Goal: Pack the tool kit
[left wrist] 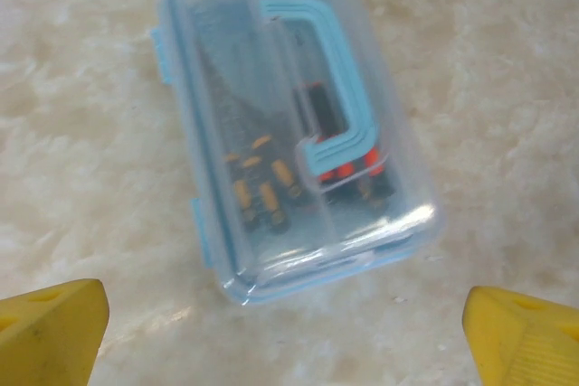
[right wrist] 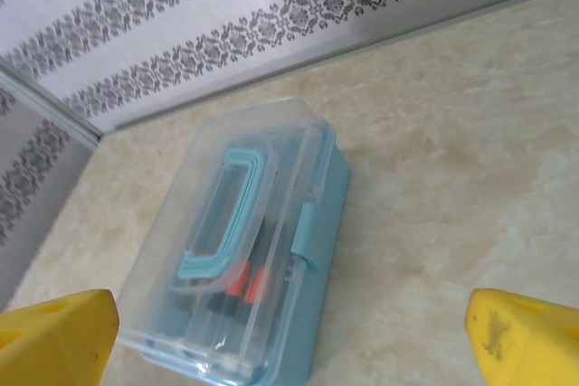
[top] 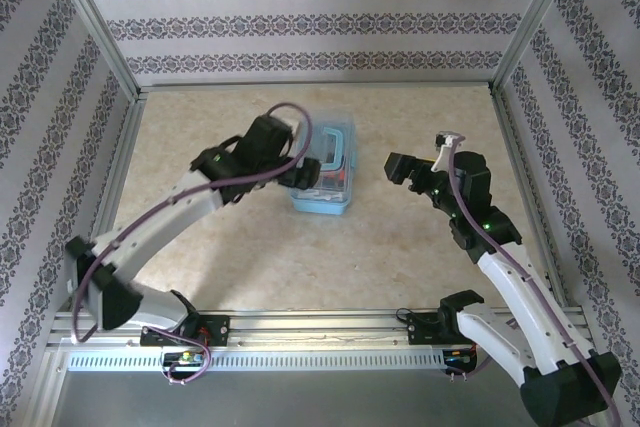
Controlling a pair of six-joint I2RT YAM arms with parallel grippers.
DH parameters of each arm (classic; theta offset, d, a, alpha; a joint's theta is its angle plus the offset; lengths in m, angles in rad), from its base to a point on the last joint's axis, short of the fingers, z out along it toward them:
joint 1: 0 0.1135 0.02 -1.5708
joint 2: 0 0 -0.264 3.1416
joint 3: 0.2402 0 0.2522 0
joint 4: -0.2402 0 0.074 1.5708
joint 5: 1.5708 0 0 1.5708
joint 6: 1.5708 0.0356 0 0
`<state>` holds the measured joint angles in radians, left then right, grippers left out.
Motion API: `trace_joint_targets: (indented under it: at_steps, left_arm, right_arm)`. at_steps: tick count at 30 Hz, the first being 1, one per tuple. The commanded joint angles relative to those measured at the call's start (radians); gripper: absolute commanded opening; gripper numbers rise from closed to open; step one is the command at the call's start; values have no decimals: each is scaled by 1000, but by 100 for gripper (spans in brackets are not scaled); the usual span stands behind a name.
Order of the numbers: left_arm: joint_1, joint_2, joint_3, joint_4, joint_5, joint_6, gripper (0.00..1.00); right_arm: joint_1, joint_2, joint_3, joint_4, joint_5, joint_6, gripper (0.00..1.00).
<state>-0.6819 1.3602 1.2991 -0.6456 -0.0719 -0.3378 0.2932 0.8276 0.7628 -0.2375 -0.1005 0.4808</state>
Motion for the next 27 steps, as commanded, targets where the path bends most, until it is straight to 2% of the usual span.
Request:
trace_joint_targets:
  at_steps: [1, 5, 7, 10, 13, 16, 18, 21, 23, 27]
  left_arm:
    - [-16, -138, -183, 242, -107, 10, 100]
    - [-16, -265, -334, 325, -244, -40, 100]
    - [-15, -293, -380, 334, -338, -37, 100]
    - [-15, -335, -456, 391, -423, 19, 100]
    - [-15, -416, -635, 660, -422, 217, 100]
    - [-15, -487, -815, 927, -507, 308, 100]
    - [-13, -503, -885, 1028, -537, 386, 100]
    - [-1, -473, -931, 1103, -630, 442, 100]
    - [11, -440, -965, 1176, -646, 503, 99]
    - [47, -360, -1069, 1462, -638, 619, 100]
  right_arm:
    - [38, -25, 12, -74, 96, -113, 98]
    - [59, -38, -49, -30, 84, -155, 98]
    - [59, -24, -66, -48, 134, -115, 98]
    - [54, -28, -122, -17, 201, -15, 98]
    - [54, -63, -183, 47, 233, -17, 98]
    - [56, -99, -206, 59, 292, -95, 98]
    - [57, -118, -207, 49, 321, -159, 98]
    - [57, -148, -229, 66, 341, -222, 98]
    - [57, -166, -257, 103, 333, -261, 98]
    - [57, -177, -304, 174, 286, -364, 98]
